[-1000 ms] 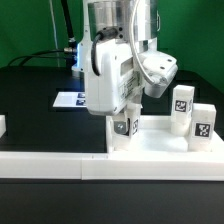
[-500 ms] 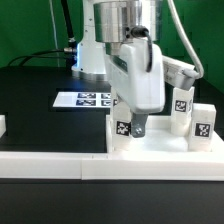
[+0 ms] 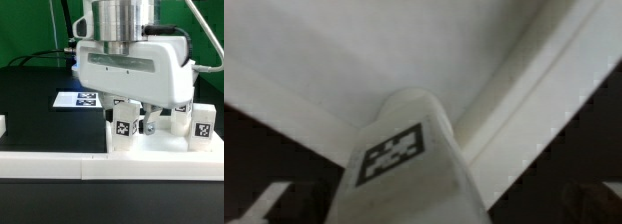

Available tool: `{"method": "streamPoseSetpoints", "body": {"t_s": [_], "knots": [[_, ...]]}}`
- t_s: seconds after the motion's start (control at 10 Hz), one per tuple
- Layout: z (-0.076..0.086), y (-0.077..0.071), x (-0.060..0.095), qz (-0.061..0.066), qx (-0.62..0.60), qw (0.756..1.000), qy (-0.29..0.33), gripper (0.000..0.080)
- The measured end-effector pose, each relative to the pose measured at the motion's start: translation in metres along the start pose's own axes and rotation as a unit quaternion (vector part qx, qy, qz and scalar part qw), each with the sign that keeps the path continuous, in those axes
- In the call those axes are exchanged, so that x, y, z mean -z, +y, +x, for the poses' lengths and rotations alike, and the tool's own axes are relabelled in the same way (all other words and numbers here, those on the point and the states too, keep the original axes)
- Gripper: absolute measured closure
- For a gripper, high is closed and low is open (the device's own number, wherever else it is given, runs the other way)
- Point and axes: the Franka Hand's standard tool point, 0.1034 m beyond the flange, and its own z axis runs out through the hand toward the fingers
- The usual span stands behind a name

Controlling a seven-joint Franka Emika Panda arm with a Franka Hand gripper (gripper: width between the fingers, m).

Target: Assemble square table

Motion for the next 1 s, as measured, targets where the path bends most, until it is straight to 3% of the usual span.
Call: {"method": "streamPoseSetpoints", "body": {"t_s": [0.2,0.5,0.7,1.0], "knots": [[-0.0033,0.0007,-0.0018,-0.004,0.066,0.998,-0.004,0.015],[-0.0032,0.0009,-0.0019,-0.004,0.046,0.999,-0.004,0.0159],[-0.0025,0.0059,-0.0031,-0.008,-0.04,0.999,-0.007,0.0507],[-0.0025,0.0057,-0.0032,-0.008,-0.143,0.99,-0.006,0.0515]]}}
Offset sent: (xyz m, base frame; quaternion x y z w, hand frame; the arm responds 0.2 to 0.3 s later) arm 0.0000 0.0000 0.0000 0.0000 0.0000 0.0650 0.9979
